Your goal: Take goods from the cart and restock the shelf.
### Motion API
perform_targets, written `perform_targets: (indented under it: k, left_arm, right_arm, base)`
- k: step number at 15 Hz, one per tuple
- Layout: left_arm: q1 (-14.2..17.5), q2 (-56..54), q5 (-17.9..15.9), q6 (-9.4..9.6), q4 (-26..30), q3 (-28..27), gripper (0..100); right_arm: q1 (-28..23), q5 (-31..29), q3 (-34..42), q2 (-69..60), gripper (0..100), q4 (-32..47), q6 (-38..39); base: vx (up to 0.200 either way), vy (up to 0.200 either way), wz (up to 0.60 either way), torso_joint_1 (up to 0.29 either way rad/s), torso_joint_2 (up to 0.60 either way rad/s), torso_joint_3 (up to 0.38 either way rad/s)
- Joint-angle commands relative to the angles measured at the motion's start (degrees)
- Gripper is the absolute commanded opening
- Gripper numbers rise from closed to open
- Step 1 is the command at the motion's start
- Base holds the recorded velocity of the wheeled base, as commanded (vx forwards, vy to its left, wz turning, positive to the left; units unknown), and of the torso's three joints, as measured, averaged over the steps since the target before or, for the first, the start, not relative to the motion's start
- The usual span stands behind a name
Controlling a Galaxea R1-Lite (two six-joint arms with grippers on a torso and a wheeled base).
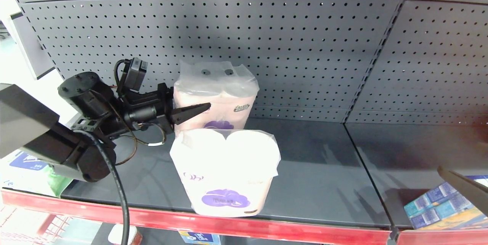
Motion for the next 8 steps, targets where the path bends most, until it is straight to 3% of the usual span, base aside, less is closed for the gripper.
perform_targets:
  k: [1, 8]
  left_arm:
    - [-1.33, 2.96, -0.08, -1.97, -0.74, -1.63, 0]
    - [-1.77, 6.92, -0.52, -2.50, -0.74, -6.38, 0]
  right_arm:
    - [0.02, 0.01, 0.33, 0.03, 100, -0.04, -0.03]
    - [0.02, 0.01, -0.03, -0.14, 100, -0.04, -0.03]
  base:
    - [0.000, 0.000, 0.00, 0.000, 0.00, 0.000]
    - [0.000, 0.000, 0.00, 0.000, 0.00, 0.000]
